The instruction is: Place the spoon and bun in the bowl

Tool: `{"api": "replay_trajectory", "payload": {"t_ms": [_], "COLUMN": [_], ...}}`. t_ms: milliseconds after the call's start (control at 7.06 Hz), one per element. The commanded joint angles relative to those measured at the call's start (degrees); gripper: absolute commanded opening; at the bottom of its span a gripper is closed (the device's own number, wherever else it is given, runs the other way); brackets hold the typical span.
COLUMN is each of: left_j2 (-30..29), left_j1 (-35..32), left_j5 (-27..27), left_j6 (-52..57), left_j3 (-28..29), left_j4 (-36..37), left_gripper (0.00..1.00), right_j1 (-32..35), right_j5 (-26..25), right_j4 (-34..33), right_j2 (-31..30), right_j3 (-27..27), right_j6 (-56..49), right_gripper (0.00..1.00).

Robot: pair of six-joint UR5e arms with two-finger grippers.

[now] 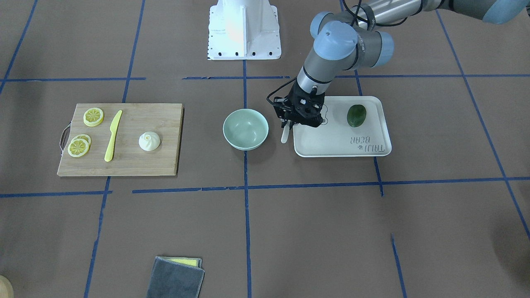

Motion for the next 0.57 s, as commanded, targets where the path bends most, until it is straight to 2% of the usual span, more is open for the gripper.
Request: {"api": "replay_trajectory", "payload": {"t_ms": [0,142,283,425], "left_j2": [-10.57,-10.51,-10.34,-10.16], "left_j1": [1.78,2.84,2.94,2.94], "left_j5": [2.72,6.22,6.43,6.52], "left_j6": [-4.5,-7.12,-7.24,-7.32], "left_j3": [8.27,8.83,9.71,10.15], "left_j4": [-0.3,-0.73,-0.91,-1.96], "left_gripper": [0.0,0.0,0.0,0.06], "right_j1": [-1.9,-2.25,-2.34,-2.43], "right_j5": [0.0,0.0,0.0,0.09], "right_j4": [0.52,1.05,1.06,1.06], "right_j2": [0.27,0.27,0.18,0.18], "right_j3": [1.08,0.74,0.73,0.73], "right_j6": [0.24,0.33,0.33,0.42], "right_gripper": [1.0,1.0,1.0,1.0]}}
